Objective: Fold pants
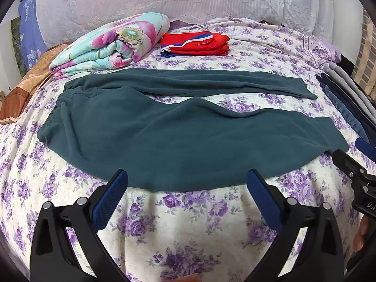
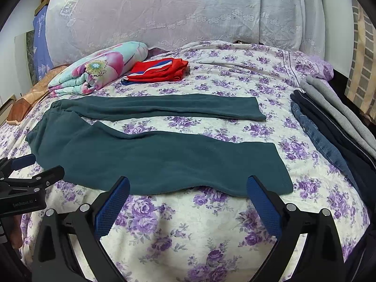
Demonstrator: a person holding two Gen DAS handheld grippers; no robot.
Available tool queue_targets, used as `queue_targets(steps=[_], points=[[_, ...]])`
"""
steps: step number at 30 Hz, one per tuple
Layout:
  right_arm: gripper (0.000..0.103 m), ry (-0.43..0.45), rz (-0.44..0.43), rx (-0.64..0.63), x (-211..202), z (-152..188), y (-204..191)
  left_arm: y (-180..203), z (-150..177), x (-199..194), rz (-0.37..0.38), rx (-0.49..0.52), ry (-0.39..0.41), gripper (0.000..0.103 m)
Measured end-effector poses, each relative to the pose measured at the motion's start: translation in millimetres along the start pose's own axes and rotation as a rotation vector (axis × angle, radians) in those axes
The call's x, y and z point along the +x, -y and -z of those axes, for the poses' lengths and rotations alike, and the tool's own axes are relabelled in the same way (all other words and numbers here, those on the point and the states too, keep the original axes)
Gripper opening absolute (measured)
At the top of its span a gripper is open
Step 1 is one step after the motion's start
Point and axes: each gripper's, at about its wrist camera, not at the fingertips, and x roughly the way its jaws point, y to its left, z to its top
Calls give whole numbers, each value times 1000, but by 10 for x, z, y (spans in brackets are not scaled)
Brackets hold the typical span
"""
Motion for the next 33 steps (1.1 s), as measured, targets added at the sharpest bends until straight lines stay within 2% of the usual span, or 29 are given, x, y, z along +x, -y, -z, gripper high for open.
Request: queue_targets(steps=[33], points=[[100, -23, -2, -13, 80, 48, -76, -104, 29, 61, 18, -26, -28, 99]])
